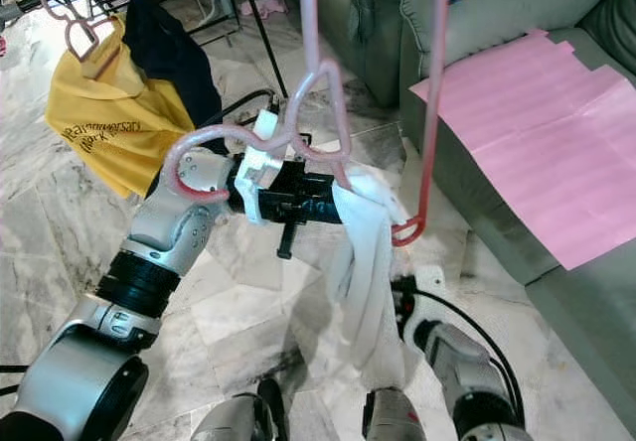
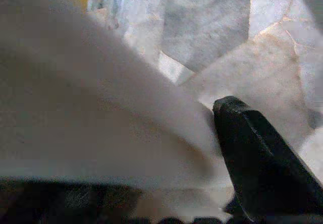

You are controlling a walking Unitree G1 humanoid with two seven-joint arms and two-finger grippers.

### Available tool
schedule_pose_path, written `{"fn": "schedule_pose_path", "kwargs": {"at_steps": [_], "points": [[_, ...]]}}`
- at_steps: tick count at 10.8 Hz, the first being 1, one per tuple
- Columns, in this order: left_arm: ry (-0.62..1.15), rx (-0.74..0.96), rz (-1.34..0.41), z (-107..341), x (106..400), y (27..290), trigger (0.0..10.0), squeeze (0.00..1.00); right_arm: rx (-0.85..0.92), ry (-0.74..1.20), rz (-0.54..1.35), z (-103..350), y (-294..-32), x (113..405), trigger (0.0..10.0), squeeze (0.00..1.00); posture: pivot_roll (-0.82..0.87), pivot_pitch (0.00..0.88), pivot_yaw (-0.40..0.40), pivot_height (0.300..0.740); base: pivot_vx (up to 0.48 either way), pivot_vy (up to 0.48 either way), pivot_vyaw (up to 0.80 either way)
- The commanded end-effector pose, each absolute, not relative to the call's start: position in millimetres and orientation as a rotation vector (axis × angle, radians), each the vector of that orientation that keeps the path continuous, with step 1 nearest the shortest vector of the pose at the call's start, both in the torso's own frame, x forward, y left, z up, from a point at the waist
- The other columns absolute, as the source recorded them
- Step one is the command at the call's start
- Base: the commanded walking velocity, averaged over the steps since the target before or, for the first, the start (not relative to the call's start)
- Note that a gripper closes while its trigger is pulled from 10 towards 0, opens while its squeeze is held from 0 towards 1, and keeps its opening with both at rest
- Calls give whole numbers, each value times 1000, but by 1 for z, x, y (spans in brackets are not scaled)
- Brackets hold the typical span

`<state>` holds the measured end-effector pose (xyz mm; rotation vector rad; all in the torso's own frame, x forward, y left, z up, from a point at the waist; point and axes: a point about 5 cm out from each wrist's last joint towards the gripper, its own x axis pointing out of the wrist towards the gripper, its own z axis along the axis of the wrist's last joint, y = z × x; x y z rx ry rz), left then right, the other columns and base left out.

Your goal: Hang hanger

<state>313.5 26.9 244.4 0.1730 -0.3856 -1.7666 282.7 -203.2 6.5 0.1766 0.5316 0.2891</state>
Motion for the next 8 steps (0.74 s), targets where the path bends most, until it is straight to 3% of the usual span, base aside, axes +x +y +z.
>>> {"fn": "schedule_pose_path", "kwargs": {"at_steps": [1,4,8], "points": [[-411,211,-1752,251,316,31,10000,0,128,562,256,0,-205,276,10000,0,-192,267,158,740,0,0,0],[-407,225,-1737,247,318,31,10000,0,25,509,222,16,-207,282,10000,0,-202,270,154,740,0,0,0],[-411,238,-1729,246,319,30,10000,0,158,488,216,25,-198,282,10000,0,-201,271,150,740,0,0,0]]}}
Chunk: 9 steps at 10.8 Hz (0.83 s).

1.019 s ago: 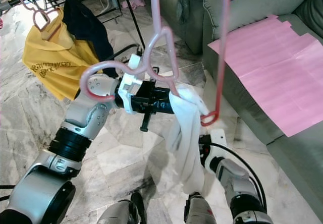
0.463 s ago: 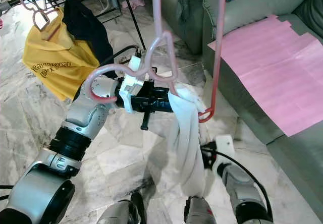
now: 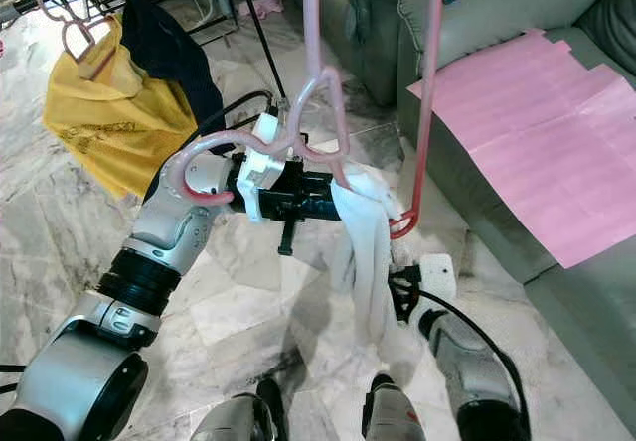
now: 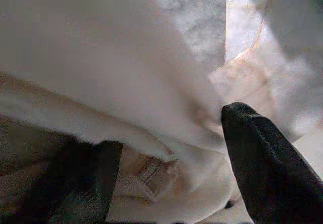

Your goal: Hang hanger

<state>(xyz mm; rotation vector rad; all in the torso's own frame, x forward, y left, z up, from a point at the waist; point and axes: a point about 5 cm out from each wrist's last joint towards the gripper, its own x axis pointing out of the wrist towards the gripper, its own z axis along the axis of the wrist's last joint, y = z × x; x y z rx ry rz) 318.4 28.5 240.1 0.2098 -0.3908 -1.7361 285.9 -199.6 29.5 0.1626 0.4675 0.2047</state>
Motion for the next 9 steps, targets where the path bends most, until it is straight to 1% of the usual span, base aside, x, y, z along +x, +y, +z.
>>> {"fn": "schedule_pose_path", "kwargs": {"at_steps": [1,2,4,5,6,7,8,9], "points": [[-415,240,-1728,246,320,30,10000,0,288,473,188,27,-194,281,10000,0,-199,272,150,740,0,0,0],[-416,240,-1727,246,320,30,10000,0,393,456,173,29,-190,281,10000,0,-199,271,148,740,0,0,0],[-418,239,-1727,246,320,30,10000,0,414,478,171,25,-185,279,10000,0,-197,271,149,740,0,0,0],[-418,240,-1727,246,320,30,10000,0,460,490,195,26,-174,279,10000,0,-197,271,149,740,0,0,0],[-418,241,-1725,246,321,30,10000,0,469,506,222,25,-163,278,9490,0,-197,271,149,740,0,0,0],[-419,243,-1724,246,321,30,10000,0,464,526,241,23,-156,275,10000,0,-199,272,146,740,0,0,0],[-420,245,-1722,246,321,30,10000,0,467,542,254,19,-150,272,9059,0,-200,271,146,740,0,0,0],[-420,245,-1721,246,321,30,10000,0,471,558,240,16,-149,270,2863,0,-200,271,146,740,0,0,0]]}}
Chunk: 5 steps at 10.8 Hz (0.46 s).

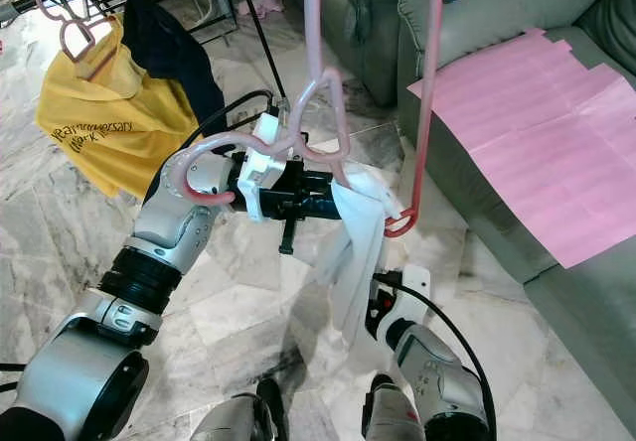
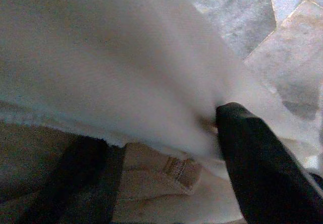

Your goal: Hang hanger

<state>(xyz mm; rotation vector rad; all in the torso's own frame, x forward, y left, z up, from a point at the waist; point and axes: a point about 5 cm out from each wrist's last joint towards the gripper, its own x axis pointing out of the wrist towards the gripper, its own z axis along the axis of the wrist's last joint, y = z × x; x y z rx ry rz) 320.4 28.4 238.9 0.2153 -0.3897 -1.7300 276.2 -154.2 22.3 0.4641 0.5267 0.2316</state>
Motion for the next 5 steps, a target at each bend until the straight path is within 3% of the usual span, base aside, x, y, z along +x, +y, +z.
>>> {"fn": "schedule_pose_path", "kwargs": {"at_steps": [1,5], "points": [[-419,247,-1719,245,322,30,10000,0,475,572,220,14,-148,269,0,0,-199,270,145,740,0,0,0],[-421,247,-1718,246,322,30,10000,0,485,575,188,12,-150,269,0,0,-199,269,146,740,0,0,0]]}}
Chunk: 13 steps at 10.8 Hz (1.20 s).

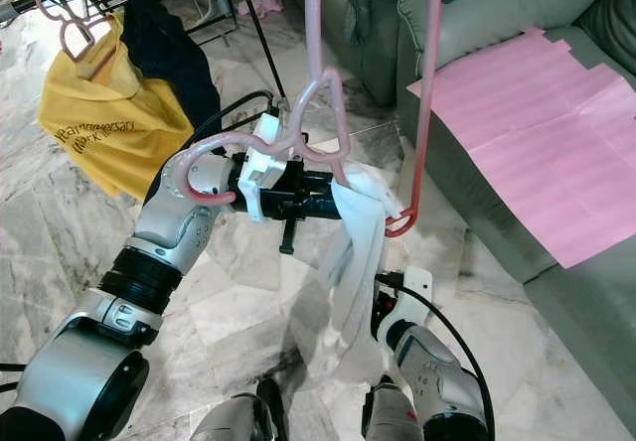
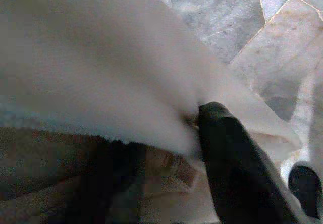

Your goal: Hang hanger

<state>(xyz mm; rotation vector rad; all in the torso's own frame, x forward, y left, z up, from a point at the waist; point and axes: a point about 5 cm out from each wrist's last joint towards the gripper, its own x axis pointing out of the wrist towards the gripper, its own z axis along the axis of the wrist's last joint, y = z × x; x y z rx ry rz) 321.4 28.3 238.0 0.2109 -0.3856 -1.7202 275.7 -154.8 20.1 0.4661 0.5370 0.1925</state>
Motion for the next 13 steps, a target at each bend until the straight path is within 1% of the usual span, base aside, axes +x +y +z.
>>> {"fn": "schedule_pose_path", "kwargs": {"at_steps": [1,8,9,11,13], "points": [[-421,247,-1718,246,322,30,10000,0,485,575,188,12,-150,269,0,0,-199,269,146,740,0,0,0],[-422,247,-1718,246,322,30,10000,0,486,576,181,11,-150,269,0,0,-199,269,146,740,0,0,0],[-426,254,-1708,247,323,30,10000,0,391,518,-45,11,-197,275,0,0,-196,262,146,740,0,0,0],[-405,243,-1692,240,324,32,10000,0,355,478,-45,18,-199,278,0,0,-198,260,140,740,0,0,0],[-325,217,-1570,217,337,41,10000,0,242,409,-51,29,-207,285,0,0,-207,258,128,740,0,0,0]]}}
